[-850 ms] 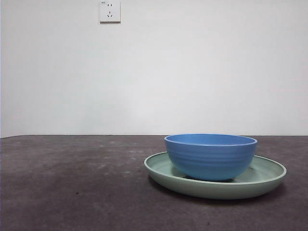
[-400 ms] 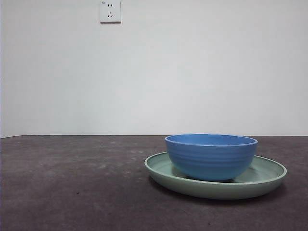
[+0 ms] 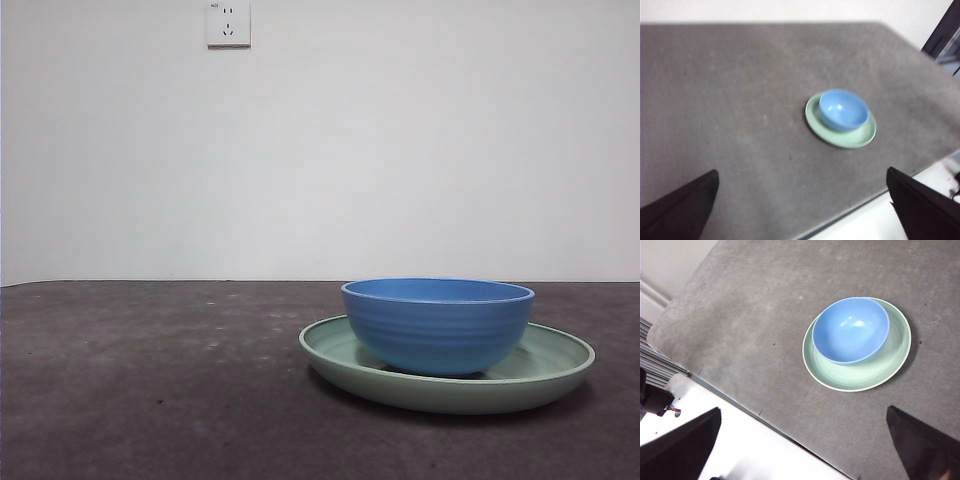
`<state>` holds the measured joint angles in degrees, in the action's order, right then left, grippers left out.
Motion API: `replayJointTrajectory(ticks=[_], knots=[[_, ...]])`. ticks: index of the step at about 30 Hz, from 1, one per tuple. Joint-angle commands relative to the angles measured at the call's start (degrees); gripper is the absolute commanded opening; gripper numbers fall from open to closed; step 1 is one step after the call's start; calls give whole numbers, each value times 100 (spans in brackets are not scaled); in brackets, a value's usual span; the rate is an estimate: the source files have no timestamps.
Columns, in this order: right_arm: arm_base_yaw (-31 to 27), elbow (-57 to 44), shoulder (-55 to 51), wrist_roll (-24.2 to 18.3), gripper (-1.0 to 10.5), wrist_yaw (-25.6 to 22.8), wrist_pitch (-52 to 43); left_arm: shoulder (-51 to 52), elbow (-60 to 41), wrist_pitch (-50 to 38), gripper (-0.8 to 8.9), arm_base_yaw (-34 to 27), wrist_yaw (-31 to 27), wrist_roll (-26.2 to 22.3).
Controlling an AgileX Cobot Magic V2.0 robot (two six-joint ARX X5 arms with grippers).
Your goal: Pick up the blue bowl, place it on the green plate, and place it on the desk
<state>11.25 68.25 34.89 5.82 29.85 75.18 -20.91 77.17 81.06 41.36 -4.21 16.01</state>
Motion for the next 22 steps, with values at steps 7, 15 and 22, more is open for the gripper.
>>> replayJointTrajectory(ticks=[7,15,22], knots=[[31,33,262,472,636,-157,103,-33,-737,-505,660,22,-9,-9],[31,-820,918,415,636,-442,-144,-37,-1025,-1121,657,22,-7,-306],[28,-1746,1681,483,636,-444,-1707,-37,-1025,-1425,657,22,-9,-848]])
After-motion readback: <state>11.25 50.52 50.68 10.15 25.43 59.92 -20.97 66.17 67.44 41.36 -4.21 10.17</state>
